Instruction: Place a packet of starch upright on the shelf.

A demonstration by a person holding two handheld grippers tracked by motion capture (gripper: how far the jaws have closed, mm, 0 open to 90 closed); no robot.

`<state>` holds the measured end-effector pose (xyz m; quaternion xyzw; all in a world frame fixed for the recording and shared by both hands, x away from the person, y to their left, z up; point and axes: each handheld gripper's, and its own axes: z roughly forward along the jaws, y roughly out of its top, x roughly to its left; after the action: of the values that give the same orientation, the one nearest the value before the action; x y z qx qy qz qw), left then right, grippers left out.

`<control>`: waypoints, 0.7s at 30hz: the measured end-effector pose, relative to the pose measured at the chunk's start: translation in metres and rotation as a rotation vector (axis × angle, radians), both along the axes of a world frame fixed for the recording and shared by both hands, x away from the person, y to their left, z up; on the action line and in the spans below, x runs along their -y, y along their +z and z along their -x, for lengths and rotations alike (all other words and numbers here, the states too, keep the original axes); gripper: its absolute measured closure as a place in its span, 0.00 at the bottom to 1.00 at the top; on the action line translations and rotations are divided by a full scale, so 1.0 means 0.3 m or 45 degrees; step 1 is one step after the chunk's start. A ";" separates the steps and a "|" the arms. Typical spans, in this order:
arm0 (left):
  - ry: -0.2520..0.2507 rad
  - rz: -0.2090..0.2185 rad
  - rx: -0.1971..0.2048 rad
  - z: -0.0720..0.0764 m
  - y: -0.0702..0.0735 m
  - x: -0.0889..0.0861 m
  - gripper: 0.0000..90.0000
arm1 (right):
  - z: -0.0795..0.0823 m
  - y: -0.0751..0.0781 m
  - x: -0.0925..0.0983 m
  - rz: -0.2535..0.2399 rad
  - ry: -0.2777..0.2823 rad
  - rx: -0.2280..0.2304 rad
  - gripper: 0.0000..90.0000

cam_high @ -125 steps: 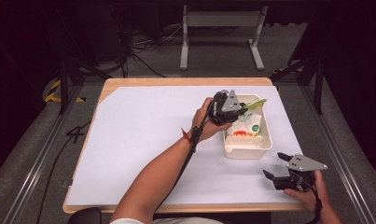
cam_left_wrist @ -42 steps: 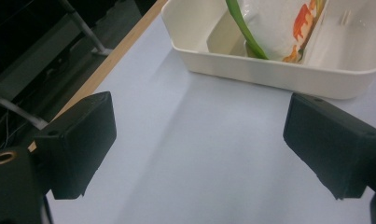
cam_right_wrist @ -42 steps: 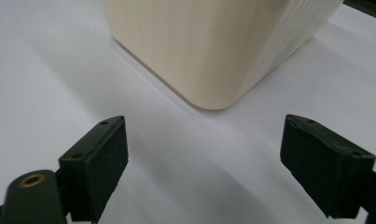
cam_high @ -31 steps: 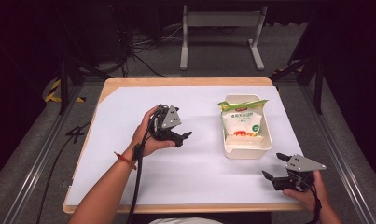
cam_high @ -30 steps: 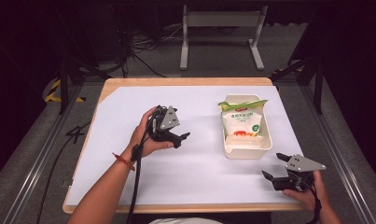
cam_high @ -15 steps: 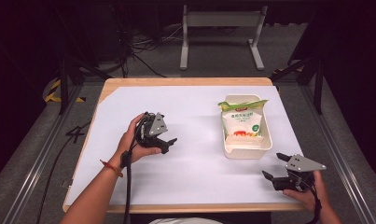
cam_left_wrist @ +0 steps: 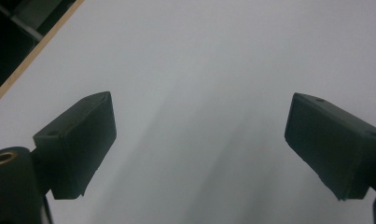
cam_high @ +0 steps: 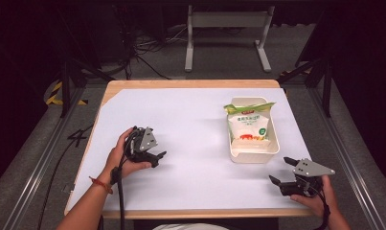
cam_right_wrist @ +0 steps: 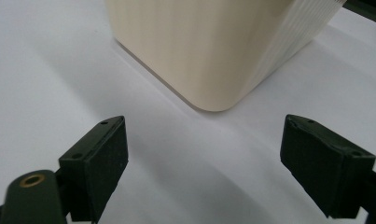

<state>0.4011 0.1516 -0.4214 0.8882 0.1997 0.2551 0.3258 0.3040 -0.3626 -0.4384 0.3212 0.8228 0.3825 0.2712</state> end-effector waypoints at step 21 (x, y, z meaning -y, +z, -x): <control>0.145 0.240 -0.046 0.186 -0.075 -0.258 0.10 | 0.000 0.002 -0.002 -0.007 0.000 -0.006 0.17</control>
<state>0.3453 0.2291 -0.4440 0.8453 0.2788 0.2371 0.3893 0.3040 -0.3620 -0.4378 0.3227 0.8224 0.3842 0.2683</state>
